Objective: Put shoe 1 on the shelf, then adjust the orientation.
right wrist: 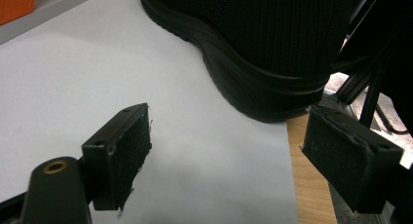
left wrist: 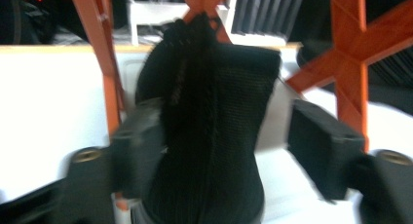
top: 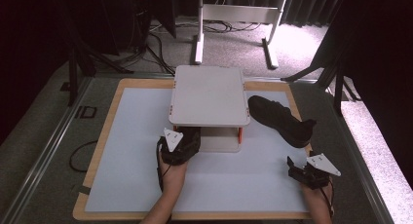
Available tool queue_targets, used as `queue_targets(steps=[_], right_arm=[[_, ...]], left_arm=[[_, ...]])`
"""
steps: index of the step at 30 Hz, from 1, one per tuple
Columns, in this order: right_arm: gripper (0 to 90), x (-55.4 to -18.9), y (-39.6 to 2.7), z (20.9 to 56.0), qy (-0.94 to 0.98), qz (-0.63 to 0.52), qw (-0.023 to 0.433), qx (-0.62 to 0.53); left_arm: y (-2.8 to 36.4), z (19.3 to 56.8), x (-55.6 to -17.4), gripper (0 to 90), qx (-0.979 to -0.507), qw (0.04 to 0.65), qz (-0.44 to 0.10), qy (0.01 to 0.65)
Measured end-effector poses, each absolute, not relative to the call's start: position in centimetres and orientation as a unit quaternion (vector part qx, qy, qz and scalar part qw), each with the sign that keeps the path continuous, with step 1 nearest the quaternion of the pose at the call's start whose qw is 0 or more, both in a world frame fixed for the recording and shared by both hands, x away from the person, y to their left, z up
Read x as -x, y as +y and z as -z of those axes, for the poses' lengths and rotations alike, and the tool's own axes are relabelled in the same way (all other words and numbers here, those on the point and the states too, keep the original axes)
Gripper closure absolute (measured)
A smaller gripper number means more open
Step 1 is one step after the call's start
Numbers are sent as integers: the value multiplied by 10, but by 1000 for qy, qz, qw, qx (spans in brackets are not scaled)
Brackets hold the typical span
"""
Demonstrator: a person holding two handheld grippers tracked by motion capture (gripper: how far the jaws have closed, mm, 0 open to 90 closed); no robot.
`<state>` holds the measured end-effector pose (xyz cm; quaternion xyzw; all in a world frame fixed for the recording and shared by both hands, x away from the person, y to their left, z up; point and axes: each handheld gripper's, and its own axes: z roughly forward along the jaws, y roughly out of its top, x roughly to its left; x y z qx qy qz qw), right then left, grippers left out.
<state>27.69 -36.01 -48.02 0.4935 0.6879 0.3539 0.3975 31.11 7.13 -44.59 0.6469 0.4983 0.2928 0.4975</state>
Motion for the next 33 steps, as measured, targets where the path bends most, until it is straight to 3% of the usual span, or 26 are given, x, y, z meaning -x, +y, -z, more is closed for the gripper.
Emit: queue_targets(steps=[3, 5, 7, 16, 24, 33], right_arm=[[168, -277, -360, 480, 688, -354, 398, -494], [168, -277, -361, 480, 687, -355, 397, -495], [167, -277, -361, 480, 685, -357, 396, -496], [168, -280, -369, 478, 686, -374, 350, -517], [202, -277, -367, 469, 711, -388, 313, -496], [131, -281, -368, 439, 713, -428, 307, -463]], left_arm=[[78, 443, -306, 150, -667, 492, -287, 481], [85, 441, -302, 134, -676, 498, -274, 469], [91, 439, -299, 19, -687, 492, -265, 465], [119, 440, -279, 13, -717, 475, -275, 429], [142, 448, -273, 13, -716, 480, -269, 430], [172, 457, -268, 13, -713, 480, -261, 439]])
